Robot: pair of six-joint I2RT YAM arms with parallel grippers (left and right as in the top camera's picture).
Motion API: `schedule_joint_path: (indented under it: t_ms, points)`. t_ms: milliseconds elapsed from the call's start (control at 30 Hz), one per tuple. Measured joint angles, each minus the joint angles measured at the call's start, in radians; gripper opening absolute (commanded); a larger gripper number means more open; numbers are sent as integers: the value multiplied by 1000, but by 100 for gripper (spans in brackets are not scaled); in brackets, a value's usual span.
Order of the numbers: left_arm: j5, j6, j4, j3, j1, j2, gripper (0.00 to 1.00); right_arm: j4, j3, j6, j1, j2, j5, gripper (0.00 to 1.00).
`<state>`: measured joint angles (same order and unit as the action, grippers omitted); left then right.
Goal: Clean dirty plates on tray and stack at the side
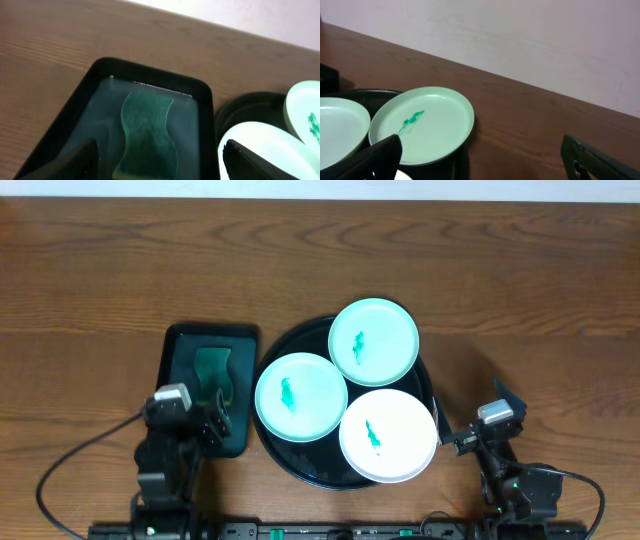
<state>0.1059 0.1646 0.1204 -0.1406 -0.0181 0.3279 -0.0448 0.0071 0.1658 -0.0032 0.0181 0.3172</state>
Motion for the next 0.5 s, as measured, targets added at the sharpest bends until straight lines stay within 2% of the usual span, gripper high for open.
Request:
schedule_joint_path:
  t_ms: [133, 300, 500]
  points:
    - [-14, -1, 63, -180, 7, 170, 80, 0, 0, 0, 0, 0, 0, 99]
    - [-91, -3, 161, -368, 19, 275, 80, 0, 0, 0, 0, 1, 0, 99]
    - [-107, 95, 262, -557, 19, 445, 80, 0, 0, 0, 0, 1, 0, 99]
